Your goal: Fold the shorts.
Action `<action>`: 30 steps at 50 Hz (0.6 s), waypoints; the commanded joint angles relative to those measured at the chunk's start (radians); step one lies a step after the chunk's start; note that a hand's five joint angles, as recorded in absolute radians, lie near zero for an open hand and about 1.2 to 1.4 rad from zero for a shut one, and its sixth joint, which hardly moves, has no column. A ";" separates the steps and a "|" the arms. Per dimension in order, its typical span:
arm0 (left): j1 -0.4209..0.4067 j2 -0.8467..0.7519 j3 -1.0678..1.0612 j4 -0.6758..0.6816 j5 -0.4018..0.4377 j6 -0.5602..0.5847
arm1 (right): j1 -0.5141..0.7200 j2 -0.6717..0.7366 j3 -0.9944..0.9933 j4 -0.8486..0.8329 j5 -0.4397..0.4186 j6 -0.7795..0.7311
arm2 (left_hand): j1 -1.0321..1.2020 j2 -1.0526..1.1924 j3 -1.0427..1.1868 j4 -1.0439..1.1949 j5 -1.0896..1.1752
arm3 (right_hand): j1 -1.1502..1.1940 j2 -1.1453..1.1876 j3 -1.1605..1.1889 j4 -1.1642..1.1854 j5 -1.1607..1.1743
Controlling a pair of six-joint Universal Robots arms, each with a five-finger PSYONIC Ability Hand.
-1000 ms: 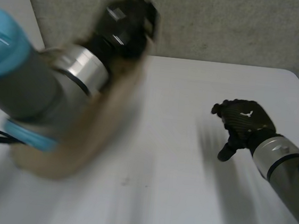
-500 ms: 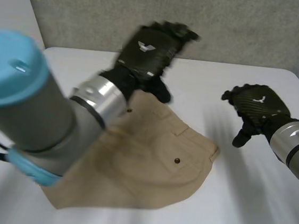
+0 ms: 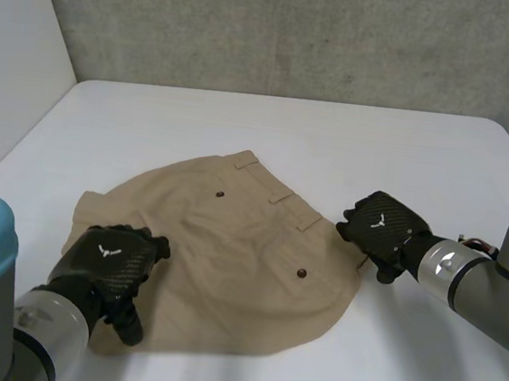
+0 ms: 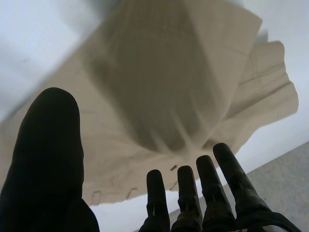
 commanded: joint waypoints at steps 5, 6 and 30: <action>0.003 -0.039 -0.059 0.061 -0.023 0.000 | -0.001 0.134 -0.067 -0.036 -0.059 0.011 | 0.110 0.116 0.117 0.114 0.111 | 0.226 0.142 0.143 0.144 0.168; 0.003 -0.040 -0.062 0.065 -0.023 0.000 | -0.001 0.139 -0.067 -0.044 -0.058 0.011 | 0.110 0.116 0.117 0.114 0.111 | 0.226 0.142 0.143 0.144 0.168; 0.015 -0.089 -0.091 0.131 -0.024 0.003 | -0.002 0.208 -0.098 -0.121 -0.056 0.020 | 0.236 0.243 0.244 0.240 0.237 | 0.909 0.825 0.826 0.827 0.851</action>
